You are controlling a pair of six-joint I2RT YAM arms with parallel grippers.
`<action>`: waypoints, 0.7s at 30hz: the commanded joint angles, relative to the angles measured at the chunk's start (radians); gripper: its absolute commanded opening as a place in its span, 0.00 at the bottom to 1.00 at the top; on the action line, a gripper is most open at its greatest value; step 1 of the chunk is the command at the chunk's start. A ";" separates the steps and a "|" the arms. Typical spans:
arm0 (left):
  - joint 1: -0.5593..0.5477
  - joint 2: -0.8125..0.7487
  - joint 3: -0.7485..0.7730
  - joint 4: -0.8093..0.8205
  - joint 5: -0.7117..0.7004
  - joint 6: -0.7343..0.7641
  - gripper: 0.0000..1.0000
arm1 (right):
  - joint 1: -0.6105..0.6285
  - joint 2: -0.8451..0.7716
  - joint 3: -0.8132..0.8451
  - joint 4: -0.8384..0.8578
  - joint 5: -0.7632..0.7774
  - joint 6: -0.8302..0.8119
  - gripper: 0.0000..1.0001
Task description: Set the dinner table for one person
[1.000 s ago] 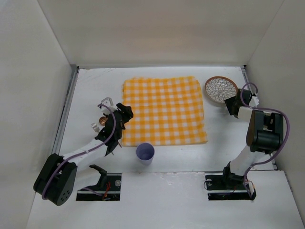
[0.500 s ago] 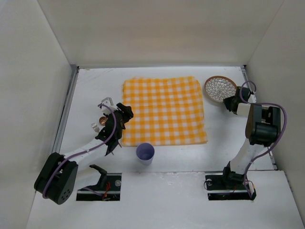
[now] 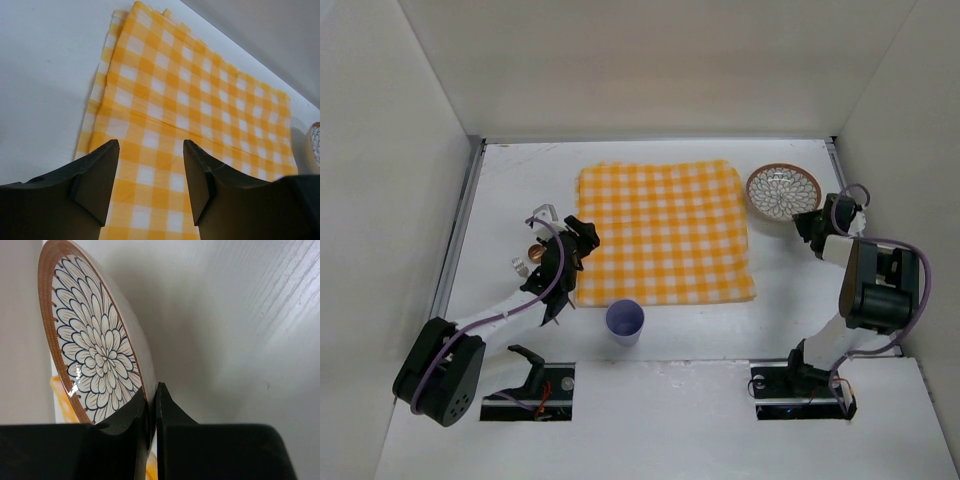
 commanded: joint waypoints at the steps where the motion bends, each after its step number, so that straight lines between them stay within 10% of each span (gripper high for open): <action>1: 0.005 0.003 -0.004 0.060 -0.013 0.012 0.52 | 0.012 -0.174 0.024 0.237 -0.068 0.047 0.05; 21: 0.011 -0.021 -0.007 0.051 -0.024 0.026 0.51 | 0.642 -0.095 0.042 0.177 -0.206 -0.057 0.07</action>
